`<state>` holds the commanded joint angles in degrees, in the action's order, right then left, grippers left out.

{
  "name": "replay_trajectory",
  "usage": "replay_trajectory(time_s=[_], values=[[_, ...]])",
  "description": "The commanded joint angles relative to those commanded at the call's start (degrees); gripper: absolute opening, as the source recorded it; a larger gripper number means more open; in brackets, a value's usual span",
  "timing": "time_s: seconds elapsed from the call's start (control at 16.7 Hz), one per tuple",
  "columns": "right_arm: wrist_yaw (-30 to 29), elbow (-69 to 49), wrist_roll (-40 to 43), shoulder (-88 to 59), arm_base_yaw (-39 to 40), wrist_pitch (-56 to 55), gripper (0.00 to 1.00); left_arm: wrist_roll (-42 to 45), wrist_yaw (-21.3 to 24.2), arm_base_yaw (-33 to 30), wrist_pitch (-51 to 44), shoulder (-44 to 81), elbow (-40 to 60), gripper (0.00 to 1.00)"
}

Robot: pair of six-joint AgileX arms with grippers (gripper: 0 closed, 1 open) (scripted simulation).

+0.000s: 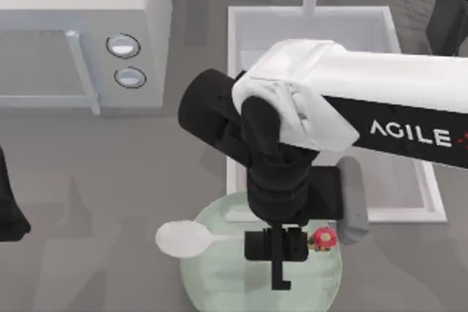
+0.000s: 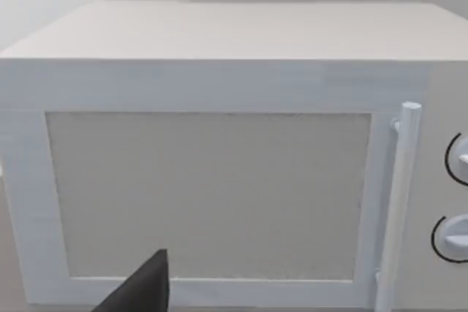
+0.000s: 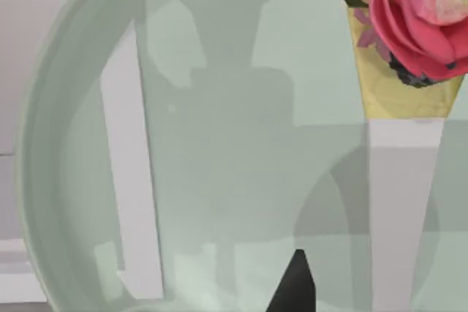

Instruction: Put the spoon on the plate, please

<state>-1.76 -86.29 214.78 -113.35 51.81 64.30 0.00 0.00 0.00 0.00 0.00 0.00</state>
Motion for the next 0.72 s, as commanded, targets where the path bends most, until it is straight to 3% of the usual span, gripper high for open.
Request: replay_trajectory(time_s=[0.72], values=[[-2.75,1.70,-0.87,5.33,-3.21,2.51,0.00,0.00,0.00,0.00,0.00,0.00,0.00,1.00]])
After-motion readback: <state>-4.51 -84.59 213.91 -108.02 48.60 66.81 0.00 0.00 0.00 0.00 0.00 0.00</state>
